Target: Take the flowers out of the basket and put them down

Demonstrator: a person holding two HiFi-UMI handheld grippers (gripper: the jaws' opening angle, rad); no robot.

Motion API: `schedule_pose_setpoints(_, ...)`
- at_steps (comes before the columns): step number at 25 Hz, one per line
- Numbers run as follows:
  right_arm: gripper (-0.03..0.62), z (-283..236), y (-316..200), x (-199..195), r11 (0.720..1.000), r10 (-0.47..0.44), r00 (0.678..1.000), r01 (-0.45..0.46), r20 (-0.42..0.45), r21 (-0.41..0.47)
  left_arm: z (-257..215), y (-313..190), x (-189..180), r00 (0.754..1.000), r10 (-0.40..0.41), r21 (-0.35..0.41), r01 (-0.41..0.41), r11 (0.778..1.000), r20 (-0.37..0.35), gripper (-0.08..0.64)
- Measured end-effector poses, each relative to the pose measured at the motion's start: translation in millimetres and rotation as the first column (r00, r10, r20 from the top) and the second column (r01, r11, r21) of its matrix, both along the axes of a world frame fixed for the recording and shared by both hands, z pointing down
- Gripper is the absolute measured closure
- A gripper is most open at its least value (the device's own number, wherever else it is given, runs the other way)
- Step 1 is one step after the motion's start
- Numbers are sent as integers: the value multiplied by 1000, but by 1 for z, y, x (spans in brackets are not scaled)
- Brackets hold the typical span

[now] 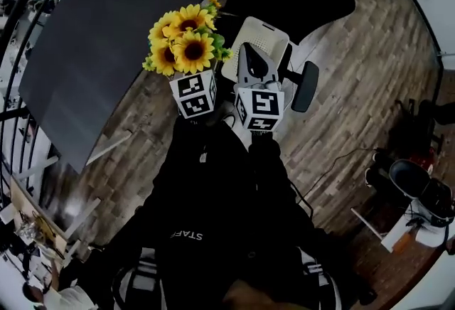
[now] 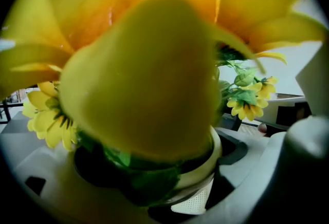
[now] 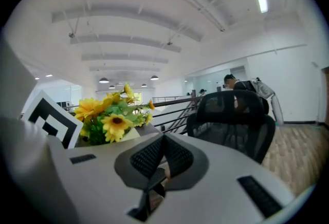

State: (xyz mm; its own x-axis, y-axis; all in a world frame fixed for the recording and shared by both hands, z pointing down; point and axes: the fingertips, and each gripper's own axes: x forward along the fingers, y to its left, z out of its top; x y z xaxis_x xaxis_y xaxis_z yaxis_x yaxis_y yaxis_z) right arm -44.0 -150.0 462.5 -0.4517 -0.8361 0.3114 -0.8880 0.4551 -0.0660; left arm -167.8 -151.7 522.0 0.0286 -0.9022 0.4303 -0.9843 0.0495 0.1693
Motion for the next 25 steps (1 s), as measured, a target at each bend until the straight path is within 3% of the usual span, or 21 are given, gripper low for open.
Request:
schedule_pose_setpoints(4, 580, 3, -10, -40, 995, -101, 995, 101, 2, -1, 4, 5, -39, 996, -91, -14, 92, 996, 13, 18)
schedule_pose_setpoints(6, 580, -22, 19, -31, 992, -126, 992, 126, 6, 10, -19, 36, -31, 993, -115, -3, 116, 993, 22, 18)
schedule_pose_setpoints(7, 580, -48, 44, 5, 996, -87, 996, 86, 11, 32, -45, 54, 3, 997, -76, 18, 75, 997, 32, 18)
schedule_pose_setpoints(8, 580, -82, 71, 63, 998, 6, 1000, -7, 20, 69, -79, 67, 60, 999, 16, 54, -19, 998, 48, 18)
schedule_pose_setpoints(9, 580, -120, 98, 134, 984, 132, 991, -135, 36, 116, -118, 74, 132, 987, 140, 96, -147, 984, 72, 18)
schedule_pose_setpoints(10, 580, -155, 122, 201, 956, 243, 968, -249, 56, 155, -154, 79, 200, 963, 250, 131, -261, 956, 98, 18)
schedule_pose_setpoints(11, 580, -181, 140, 251, 934, 304, 950, -312, 69, 175, -181, 86, 250, 944, 308, 153, -324, 934, 116, 18)
schedule_pose_setpoints(13, 580, -204, 150, 284, 937, 295, 953, -303, 70, 173, -202, 95, 280, 946, 300, 160, -317, 935, 123, 18)
schedule_pose_setpoints(17, 580, -209, 116, 226, 964, 200, 978, -208, 62, 167, -199, 75, 216, 971, 210, 138, -224, 965, 112, 18)
schedule_pose_setpoints(22, 580, -220, 83, 123, 979, 81, 996, -87, 41, 184, -208, 63, 117, 990, 106, 156, -119, 981, 90, 18)
schedule_pose_setpoints(25, 580, -217, 67, 92, 983, 17, 999, -24, 40, 182, -206, 57, 87, 994, 50, 173, -67, 983, 99, 18)
